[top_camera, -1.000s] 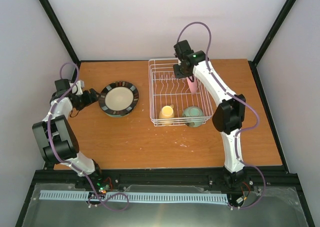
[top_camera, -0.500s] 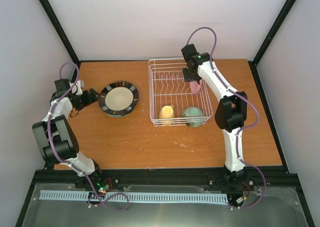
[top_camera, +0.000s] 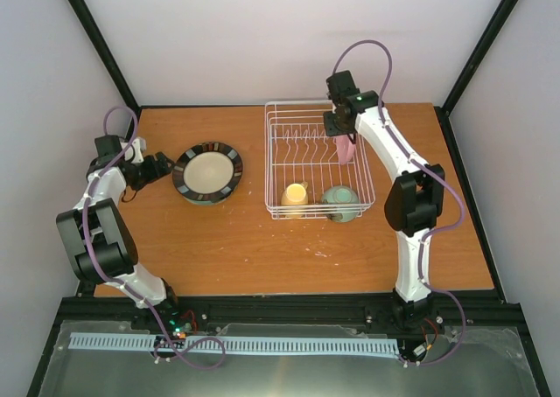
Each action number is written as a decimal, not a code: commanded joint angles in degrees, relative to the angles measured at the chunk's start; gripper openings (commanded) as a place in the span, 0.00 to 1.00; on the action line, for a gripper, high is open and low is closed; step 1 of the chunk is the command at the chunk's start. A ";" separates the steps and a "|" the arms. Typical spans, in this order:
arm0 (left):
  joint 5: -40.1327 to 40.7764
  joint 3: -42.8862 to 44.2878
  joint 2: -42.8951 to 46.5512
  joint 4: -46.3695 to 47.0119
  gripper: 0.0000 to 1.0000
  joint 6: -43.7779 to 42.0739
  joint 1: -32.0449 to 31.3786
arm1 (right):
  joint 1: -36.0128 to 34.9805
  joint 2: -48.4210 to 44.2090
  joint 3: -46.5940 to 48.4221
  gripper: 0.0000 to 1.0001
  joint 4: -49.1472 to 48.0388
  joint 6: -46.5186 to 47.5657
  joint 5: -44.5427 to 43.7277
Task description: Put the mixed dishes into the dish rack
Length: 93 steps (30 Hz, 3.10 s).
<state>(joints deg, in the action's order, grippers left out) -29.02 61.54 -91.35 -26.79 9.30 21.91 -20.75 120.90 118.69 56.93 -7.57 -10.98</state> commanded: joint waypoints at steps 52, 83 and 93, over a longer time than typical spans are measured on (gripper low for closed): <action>-11.20 2.54 -14.32 3.13 0.47 -3.68 -0.12 | -0.07 -8.61 -2.04 0.38 -14.74 3.27 15.22; -6.29 8.45 -8.50 -2.71 0.01 -5.04 -0.17 | -5.05 -1.52 3.64 0.38 -12.51 6.19 30.22; -4.31 4.91 -9.97 -1.31 0.04 -5.59 -0.13 | -13.64 3.78 3.19 0.38 -12.79 7.30 38.18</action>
<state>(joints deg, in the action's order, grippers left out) -35.38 67.20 -102.26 -30.28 6.24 21.69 -33.04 123.48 121.14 43.97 -1.32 23.11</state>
